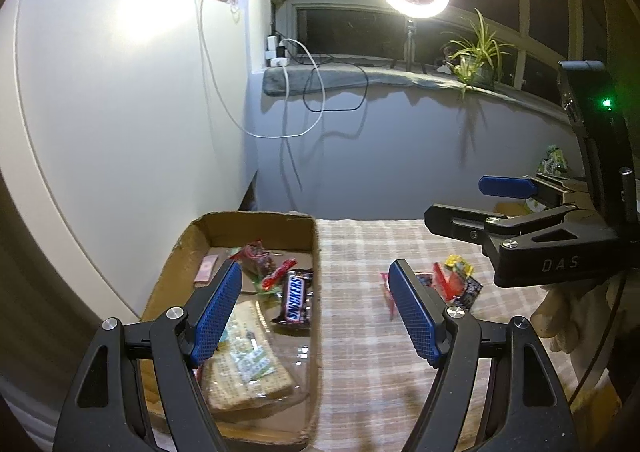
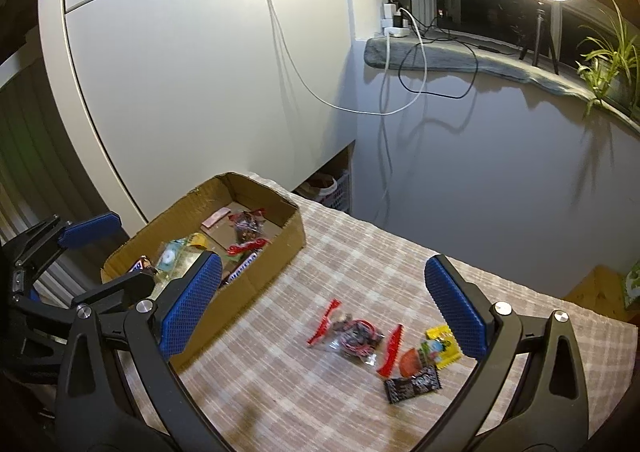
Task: Organize snacks
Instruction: 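Withdraw both tools from the box back over the remaining candies, then grasp the clear chocolate bag with the left tool while the right tool grasps the black candy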
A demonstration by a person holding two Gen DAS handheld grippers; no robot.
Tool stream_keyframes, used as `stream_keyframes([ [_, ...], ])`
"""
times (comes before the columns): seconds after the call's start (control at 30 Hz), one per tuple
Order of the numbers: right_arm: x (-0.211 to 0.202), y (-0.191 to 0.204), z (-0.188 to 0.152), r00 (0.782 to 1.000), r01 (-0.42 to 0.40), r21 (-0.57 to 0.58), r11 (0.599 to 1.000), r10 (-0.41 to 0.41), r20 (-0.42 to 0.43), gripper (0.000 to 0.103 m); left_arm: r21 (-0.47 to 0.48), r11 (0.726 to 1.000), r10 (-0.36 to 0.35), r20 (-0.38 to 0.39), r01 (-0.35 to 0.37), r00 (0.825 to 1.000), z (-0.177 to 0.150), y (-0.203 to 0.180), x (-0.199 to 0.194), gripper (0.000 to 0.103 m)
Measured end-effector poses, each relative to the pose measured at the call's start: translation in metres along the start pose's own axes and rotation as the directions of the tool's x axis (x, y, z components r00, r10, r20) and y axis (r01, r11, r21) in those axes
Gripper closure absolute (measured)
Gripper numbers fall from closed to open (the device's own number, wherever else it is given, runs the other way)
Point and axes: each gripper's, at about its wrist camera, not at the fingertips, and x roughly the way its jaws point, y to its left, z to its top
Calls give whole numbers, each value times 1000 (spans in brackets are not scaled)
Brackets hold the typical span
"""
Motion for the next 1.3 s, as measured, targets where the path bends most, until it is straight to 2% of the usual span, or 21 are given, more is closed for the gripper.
stream_keyframes([
  [0.3, -17, -37, -16, 999, 42, 34, 999, -42, -9, 0, -27, 998, -51, -21, 51, 998, -5, -12, 8, 27],
  [0.7, -17, -91, -55, 994, 64, 68, 996, -58, -94, 0, -34, 989, -145, -107, 142, 984, -29, -48, 37, 28],
  [0.87, -5, -94, -78, 986, 37, 32, 999, -31, -164, 0, -44, 984, -179, -159, 174, 971, -37, -59, 55, 36],
  [1.03, 12, -82, -103, 975, 28, -32, 999, -34, -219, 0, -64, 980, -198, -194, 189, 961, -40, -63, 70, 37],
  [1.3, 35, -78, -112, 972, 9, -37, 999, -17, -233, 0, -100, 978, -204, -229, 185, 952, -39, -65, 99, 37],
])
